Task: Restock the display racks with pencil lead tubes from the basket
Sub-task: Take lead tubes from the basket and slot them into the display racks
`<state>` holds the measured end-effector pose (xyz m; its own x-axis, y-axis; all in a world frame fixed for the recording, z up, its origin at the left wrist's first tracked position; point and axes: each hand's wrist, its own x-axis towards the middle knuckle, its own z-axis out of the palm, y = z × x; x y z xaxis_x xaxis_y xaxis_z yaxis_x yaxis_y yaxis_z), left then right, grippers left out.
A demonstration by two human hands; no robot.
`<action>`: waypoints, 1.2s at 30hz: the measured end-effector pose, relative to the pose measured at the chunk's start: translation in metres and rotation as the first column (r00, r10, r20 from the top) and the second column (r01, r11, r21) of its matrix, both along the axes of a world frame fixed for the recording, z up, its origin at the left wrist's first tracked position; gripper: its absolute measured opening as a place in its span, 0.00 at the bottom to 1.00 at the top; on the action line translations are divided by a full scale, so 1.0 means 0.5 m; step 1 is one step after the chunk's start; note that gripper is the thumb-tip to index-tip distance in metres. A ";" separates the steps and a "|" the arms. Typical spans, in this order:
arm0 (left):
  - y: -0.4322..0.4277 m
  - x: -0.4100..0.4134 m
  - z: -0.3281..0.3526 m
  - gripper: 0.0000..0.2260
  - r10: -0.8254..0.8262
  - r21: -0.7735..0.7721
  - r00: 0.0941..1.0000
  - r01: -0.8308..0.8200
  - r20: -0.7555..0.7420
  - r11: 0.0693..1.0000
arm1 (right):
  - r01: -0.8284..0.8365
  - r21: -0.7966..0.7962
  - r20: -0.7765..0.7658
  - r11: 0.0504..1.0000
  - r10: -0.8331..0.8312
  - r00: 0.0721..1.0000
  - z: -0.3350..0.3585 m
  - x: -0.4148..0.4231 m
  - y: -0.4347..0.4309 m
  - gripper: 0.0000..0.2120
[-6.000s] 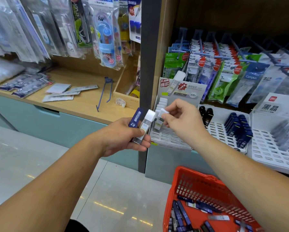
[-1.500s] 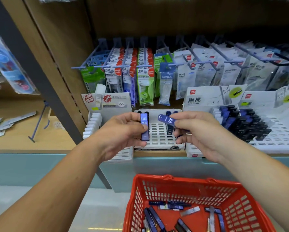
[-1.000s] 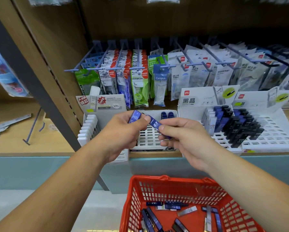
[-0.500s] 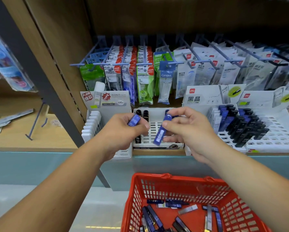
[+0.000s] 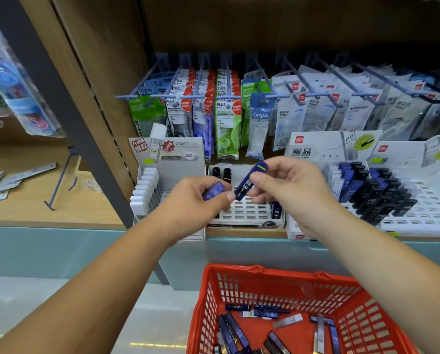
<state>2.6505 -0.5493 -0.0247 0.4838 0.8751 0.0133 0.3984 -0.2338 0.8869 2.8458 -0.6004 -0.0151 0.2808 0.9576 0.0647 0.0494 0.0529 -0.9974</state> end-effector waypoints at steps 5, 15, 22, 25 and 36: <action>0.023 -0.021 0.000 0.05 0.221 -0.291 0.972 -0.189 0.083 0.938 | 0.083 0.015 0.284 0.996 -0.084 0.955 -0.016 0.004 0.045 0.09; 0.030 -0.052 -0.006 0.03 0.229 -0.255 0.941 -0.164 0.249 0.953 | 0.043 0.019 0.666 0.999 -0.045 0.745 -0.057 -0.039 0.125 0.09; 0.045 -0.060 -0.013 0.07 0.312 -0.198 0.910 -0.264 0.273 0.944 | -0.045 -0.001 0.726 0.999 0.031 0.687 -0.066 -0.041 0.131 0.04; 0.048 -0.060 -0.013 0.07 0.333 -0.207 0.895 -0.280 0.297 0.937 | -0.056 -0.009 0.743 0.998 0.044 0.668 -0.073 -0.045 0.132 0.04; 0.038 -0.058 -0.003 0.07 0.346 -0.180 0.882 -0.303 0.319 0.936 | -0.017 0.027 0.848 0.999 -0.014 0.529 -0.069 -0.046 0.125 0.13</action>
<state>2.6215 -0.5301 -0.0262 0.1572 0.9875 0.0092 0.1023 -0.0255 0.9944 2.8229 -0.5382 -0.0497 0.0779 0.9513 0.2983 0.8714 0.0804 -0.4839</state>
